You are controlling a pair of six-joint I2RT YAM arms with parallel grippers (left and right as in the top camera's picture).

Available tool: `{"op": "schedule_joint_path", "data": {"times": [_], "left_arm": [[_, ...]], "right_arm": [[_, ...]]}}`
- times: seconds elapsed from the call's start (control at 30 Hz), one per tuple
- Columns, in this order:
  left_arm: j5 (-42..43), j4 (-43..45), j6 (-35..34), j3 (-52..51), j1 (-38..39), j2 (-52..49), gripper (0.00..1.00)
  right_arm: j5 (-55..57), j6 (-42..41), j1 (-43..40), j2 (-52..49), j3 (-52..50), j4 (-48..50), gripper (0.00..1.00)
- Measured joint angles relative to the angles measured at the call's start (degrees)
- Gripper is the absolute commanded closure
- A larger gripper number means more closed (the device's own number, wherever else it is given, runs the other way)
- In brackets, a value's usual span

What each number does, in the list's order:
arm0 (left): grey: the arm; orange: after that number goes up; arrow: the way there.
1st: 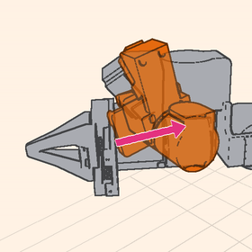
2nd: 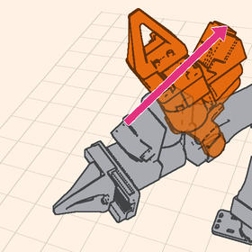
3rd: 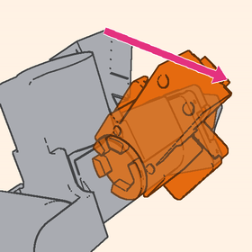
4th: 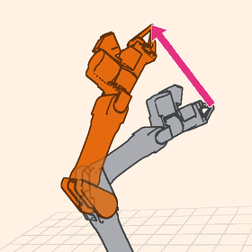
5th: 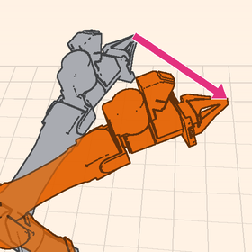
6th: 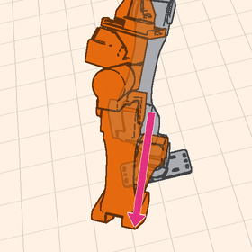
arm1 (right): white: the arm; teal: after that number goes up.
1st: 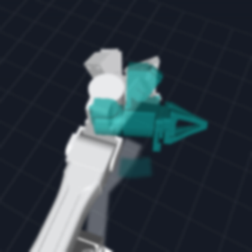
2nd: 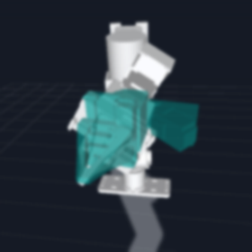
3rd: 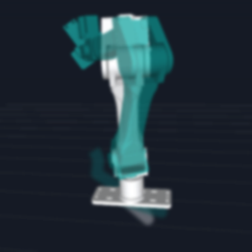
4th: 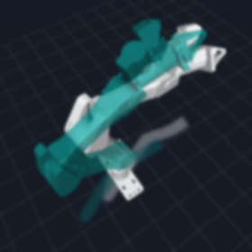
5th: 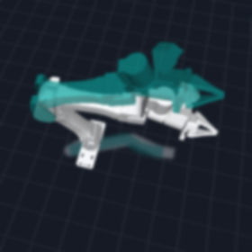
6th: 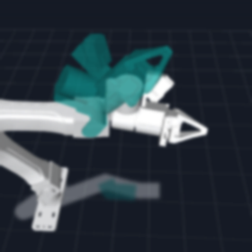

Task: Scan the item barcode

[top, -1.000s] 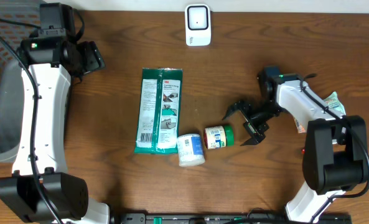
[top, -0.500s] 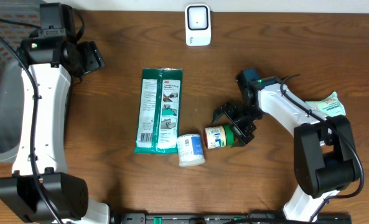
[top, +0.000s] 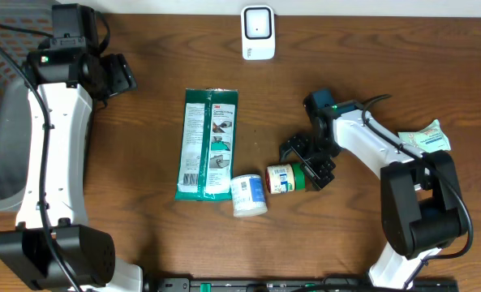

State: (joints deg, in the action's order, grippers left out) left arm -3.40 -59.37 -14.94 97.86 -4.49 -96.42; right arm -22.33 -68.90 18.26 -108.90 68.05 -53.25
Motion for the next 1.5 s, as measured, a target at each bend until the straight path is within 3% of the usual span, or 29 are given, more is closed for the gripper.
{"op": "schedule_joint_path", "data": {"times": [0.3, 0.47, 0.77, 0.97, 1.23, 1.5], "left_arm": [[0.0, 0.0, 0.0, 0.0, 0.0, 0.0, 0.18], [0.0, 0.0, 0.0, 0.0, 0.0, 0.0, 0.18], [0.0, 0.0, 0.0, 0.0, 0.0, 0.0, 0.18], [0.0, 0.0, 0.0, 0.0, 0.0, 0.0, 0.18], [0.0, 0.0, 0.0, 0.0, 0.0, 0.0, 0.18], [0.0, 0.0, 0.0, 0.0, 0.0, 0.0, 0.18]], "right_arm": [[-0.7, -2.3, 1.8, 0.0, 0.0, 0.0, 0.07], [0.8, -2.4, 3.0, 0.0, 0.0, 0.3, 0.02], [6.3, 7.1, 2.9, 0.0, 0.0, 3.7, 0.07], [2.9, 9.0, 2.9, 0.0, 0.0, 3.3, 0.06], [-1.5, 2.3, 2.9, 0.0, -0.1, -4.9, 0.03], [-2.5, -3.5, 3.0, 0.0, -0.1, -5.6, 0.04]]}}
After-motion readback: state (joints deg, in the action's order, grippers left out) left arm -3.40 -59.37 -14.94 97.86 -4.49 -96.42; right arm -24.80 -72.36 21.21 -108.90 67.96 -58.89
